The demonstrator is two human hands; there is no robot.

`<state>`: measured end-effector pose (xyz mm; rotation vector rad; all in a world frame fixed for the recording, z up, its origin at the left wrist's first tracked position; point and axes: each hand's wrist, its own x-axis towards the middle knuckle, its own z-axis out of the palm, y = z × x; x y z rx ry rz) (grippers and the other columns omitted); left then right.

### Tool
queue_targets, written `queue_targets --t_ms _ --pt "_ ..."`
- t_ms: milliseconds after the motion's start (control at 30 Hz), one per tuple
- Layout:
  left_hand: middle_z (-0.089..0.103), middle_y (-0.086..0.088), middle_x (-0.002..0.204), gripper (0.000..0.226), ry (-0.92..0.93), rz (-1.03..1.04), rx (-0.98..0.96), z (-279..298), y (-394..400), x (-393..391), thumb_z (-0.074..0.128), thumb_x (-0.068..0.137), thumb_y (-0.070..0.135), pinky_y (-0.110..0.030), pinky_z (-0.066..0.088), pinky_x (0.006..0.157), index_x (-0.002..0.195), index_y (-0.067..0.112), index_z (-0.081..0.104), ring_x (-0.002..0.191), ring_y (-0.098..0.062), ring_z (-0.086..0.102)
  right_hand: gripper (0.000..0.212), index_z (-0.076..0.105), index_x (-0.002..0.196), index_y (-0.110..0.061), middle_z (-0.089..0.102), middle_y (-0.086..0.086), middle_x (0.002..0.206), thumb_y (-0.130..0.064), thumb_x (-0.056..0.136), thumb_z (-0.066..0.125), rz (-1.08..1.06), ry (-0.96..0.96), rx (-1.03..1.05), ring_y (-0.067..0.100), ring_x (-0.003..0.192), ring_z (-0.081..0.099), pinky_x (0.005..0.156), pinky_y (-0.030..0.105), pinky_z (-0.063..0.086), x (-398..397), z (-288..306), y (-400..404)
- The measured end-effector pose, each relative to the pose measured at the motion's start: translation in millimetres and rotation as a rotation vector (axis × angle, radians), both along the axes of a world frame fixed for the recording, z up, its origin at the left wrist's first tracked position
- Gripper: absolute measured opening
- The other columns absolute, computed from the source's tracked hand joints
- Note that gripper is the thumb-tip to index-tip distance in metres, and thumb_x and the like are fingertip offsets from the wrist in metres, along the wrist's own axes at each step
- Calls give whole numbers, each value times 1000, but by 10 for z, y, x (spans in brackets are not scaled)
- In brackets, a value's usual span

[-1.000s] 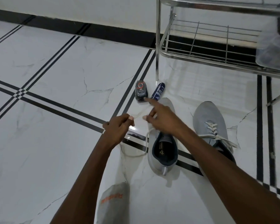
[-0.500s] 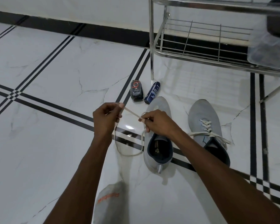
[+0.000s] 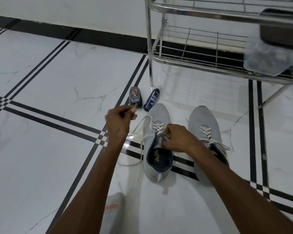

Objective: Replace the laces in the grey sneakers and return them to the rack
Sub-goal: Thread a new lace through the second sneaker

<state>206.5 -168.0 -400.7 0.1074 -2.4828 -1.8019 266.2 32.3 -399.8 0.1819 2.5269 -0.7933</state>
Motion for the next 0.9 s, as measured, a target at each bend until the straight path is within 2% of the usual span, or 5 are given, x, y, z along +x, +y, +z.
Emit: queue_targets --t_ms 167,267,400,567,900 --pt "76 4 78 10 -90 -415 -286 -189 218 126 75 91 21 -13 53 68 94 13 80 69 -4 72 16 79 93 -12 76 6 88 -25 85 72 -160 207 -14 22 83 70 78 36 58 59 -121 -13" --pt "75 8 82 5 -78 -487 -425 -279 289 210 75 88 22 -21 54 71 89 18 78 71 -1 67 10 81 91 -12 77 5 87 -16 86 74 -386 91 -314 19 83 72 76 34 62 62 -201 109" --pt "70 8 86 4 -81 -515 -459 -296 356 250 71 85 23 -25 47 66 85 27 72 64 -2 58 14 77 100 -2 76 19 100 -6 87 75 -622 -152 -688 20 86 71 73 33 63 63 -232 214" --pt "63 6 92 10 -84 -492 -600 -239 454 274 71 84 31 -31 50 71 87 24 77 81 -14 60 17 77 103 -1 77 16 102 -6 86 76 -655 -201 -763 21 89 72 74 35 63 70 -225 247" --pt "59 10 99 11 -71 -418 -650 -317 532 417 70 87 38 -25 37 66 86 27 67 86 -10 56 21 78 104 -5 78 11 101 -13 84 80 -609 -220 -824 19 91 73 82 34 62 61 -236 253"
